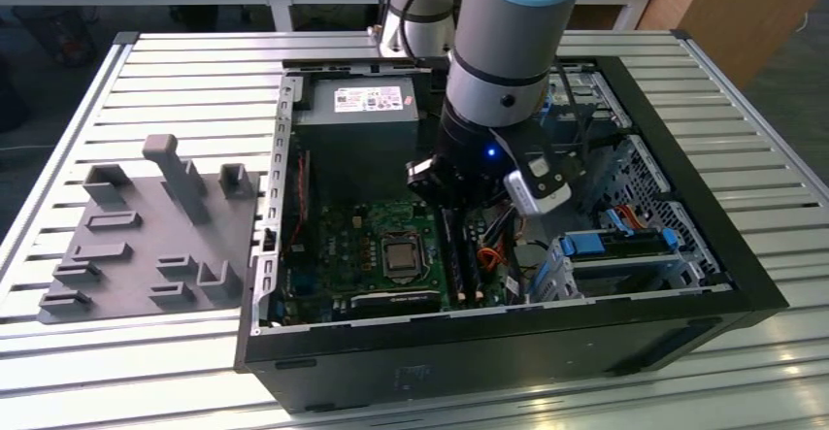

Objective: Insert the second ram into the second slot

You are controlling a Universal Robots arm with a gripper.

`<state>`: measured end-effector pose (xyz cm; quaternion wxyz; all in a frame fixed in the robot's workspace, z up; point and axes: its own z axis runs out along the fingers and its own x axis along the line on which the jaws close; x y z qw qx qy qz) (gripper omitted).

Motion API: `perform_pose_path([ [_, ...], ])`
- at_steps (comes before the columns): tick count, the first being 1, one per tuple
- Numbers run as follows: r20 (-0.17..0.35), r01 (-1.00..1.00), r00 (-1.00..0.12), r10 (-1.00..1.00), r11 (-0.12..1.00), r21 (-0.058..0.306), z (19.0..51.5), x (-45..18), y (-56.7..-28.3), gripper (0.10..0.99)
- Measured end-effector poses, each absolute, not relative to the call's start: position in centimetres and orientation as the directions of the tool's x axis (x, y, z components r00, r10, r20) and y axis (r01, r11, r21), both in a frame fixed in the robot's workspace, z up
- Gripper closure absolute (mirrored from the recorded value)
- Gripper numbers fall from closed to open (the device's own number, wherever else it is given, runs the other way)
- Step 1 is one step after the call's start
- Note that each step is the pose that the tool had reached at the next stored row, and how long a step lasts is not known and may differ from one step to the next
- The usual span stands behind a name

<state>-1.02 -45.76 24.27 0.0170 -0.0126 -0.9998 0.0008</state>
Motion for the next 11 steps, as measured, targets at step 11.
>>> perform_pose_path([
  [11, 0.035, 0.025, -0.999, 0.025, 1.000, 0.001, 24.93, -1.01, -45.76, 0.965],
])
